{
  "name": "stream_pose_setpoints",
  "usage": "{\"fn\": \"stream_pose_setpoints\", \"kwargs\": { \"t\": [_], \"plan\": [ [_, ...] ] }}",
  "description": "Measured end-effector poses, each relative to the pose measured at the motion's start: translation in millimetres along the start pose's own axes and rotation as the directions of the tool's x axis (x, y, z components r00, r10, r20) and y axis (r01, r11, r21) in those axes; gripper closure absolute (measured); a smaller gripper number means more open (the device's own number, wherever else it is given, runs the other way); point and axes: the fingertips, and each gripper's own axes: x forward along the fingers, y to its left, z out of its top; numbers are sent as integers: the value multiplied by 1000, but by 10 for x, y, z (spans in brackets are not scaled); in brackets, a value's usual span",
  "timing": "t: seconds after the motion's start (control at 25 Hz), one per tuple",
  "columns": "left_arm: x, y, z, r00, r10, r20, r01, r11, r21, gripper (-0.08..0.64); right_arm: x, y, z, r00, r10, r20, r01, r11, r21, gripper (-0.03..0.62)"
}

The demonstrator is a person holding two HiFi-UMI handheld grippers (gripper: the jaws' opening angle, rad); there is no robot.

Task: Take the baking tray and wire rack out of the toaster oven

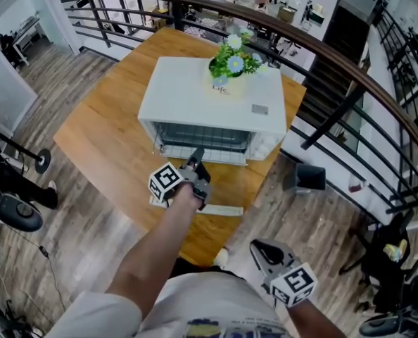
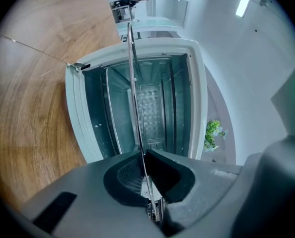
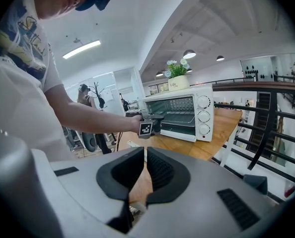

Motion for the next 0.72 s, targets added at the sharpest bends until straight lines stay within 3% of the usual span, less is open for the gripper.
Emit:
{"fn": "stream_pose_setpoints", "kwargs": {
  "t": [0.72],
  "plan": [
    [-390, -28, -180, 1000, -13, 26, 13, 1000, -27, 558, -97, 65, -81, 997, 76, -2, -76, 997, -30, 574]
  ]
}}
